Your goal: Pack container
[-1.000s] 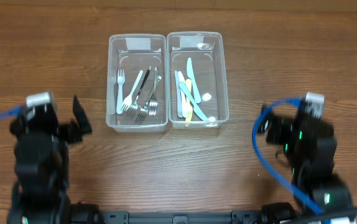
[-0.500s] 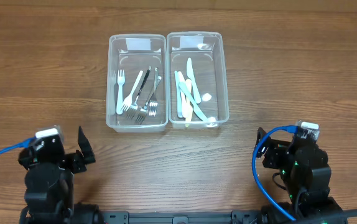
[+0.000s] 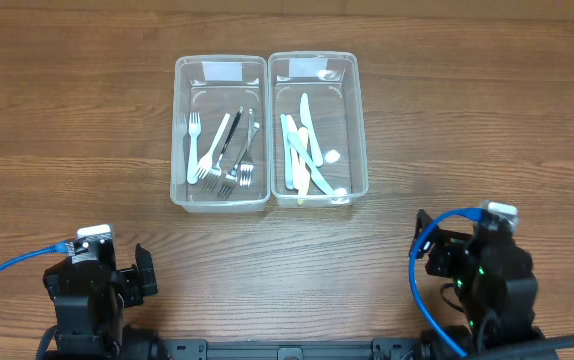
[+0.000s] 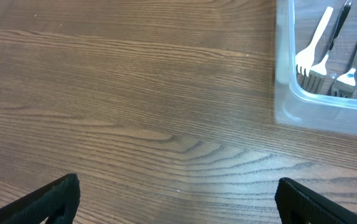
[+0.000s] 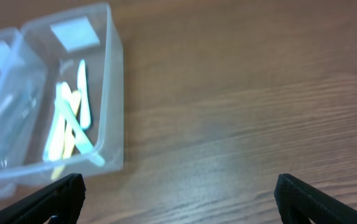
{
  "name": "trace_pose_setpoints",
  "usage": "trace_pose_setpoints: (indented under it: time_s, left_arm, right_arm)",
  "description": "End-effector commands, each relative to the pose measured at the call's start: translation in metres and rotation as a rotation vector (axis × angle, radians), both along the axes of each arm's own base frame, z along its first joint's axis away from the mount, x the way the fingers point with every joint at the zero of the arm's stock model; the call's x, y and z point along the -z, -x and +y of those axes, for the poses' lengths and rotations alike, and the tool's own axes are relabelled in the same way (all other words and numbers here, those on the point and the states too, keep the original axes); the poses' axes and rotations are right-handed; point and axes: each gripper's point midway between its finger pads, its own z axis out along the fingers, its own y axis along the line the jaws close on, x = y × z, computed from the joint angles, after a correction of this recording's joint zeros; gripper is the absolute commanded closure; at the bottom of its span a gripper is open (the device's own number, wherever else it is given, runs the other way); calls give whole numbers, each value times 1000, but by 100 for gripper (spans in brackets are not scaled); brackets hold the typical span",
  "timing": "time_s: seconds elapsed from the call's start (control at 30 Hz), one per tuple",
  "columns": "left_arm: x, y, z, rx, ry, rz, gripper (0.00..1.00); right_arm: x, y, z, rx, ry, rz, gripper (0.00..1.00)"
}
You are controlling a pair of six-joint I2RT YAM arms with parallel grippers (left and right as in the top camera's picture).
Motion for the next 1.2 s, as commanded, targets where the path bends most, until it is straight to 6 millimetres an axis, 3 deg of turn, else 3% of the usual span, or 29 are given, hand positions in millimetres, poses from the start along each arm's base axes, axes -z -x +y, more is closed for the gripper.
trace_pose_setpoints:
  time_s: [0.0, 0.1, 0.27, 0.37, 0.47, 0.63, 1.17]
  left_arm:
    - [1, 0, 1, -6, -6, -3, 0]
    - [1, 0, 1, -6, -6, -3, 0]
    - [1, 0, 1, -6, -6, -3, 0]
    - [1, 0, 1, -6, -6, -3, 0]
    - [1, 0, 1, -6, -6, -3, 0]
    - [1, 0, 1, -6, -6, -3, 0]
    - [1, 0, 1, -6, -6, -3, 0]
  right_arm:
    - [-14, 9, 3, -21, -47, -141, 0]
    - [-13, 6, 4, -28, -67, -269, 0]
    - [-17, -19, 8, -43, -87, -490, 0]
    - [-27, -33, 2, -4, -78, -657, 0]
    - [-20, -38, -7, 50, -73, -724, 0]
    - [26, -43, -6, 42, -49, -558, 0]
    - [28, -43, 0, 8, -58, -550, 0]
